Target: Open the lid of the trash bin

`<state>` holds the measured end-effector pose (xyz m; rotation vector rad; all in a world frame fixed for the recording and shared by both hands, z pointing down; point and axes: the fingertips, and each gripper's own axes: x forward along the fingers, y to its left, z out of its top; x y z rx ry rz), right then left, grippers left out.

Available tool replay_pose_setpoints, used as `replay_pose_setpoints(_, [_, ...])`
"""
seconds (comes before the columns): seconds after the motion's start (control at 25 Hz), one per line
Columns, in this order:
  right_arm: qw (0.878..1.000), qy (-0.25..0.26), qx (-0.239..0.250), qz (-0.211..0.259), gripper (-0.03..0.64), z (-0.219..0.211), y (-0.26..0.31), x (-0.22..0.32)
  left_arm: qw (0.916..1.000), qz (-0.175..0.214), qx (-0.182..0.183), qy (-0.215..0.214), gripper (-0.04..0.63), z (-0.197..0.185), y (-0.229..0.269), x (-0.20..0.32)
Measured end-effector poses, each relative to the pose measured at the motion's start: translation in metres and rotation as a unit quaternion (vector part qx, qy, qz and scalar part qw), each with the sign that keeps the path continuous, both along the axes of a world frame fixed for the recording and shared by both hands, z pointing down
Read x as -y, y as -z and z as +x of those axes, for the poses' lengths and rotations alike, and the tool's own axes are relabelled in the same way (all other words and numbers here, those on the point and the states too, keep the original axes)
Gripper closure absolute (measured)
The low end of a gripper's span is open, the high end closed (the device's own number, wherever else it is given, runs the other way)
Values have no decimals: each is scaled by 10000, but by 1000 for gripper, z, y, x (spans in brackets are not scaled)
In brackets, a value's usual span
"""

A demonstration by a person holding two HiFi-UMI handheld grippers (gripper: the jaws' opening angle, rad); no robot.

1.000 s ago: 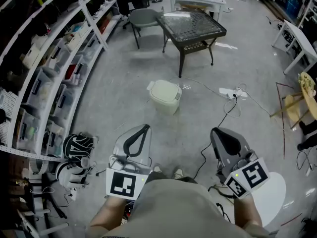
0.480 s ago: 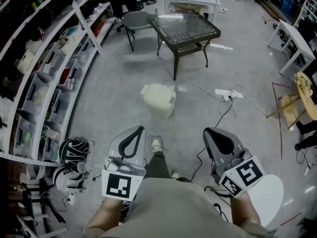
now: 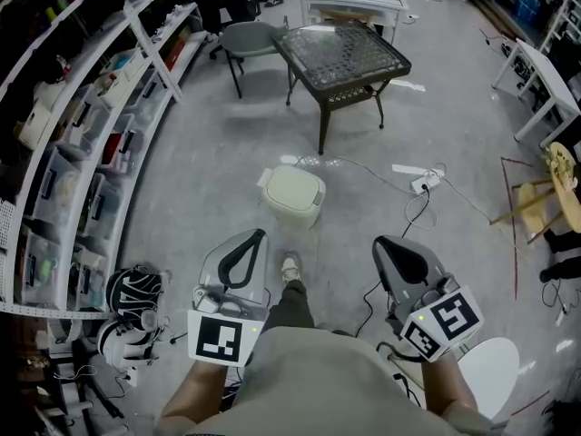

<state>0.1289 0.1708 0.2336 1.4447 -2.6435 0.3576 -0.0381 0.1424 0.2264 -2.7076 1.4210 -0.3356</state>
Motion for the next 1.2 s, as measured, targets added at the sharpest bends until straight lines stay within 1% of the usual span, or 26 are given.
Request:
replay_pose_setpoints(0.28, [9996,-126,-114,-242,614,-25,-4,99,9997,-219,-10,-116,594,-26,-9,102])
replay_pose_setpoints(0.48, [9987,-270,-188,-387,614,-44,-9,172,9993,-301,10,-221,594,-48,-13,178])
replay_pose_setpoints(0.72, [9977,-406,-244,-476,614,-63,-18,245,9990,-370,27,-261,594,-77,-21,252])
replay_pose_setpoints(0.92, [9971,-401,-316,-564,614,-74,-28,279,9988,-434,28,-211,594,-92,-32,287])
replay_pose_setpoints(1.2, [9951,-465,-407,-774,614,-62,-42,300,9982,-550,84,-215,594,-91,-41,304])
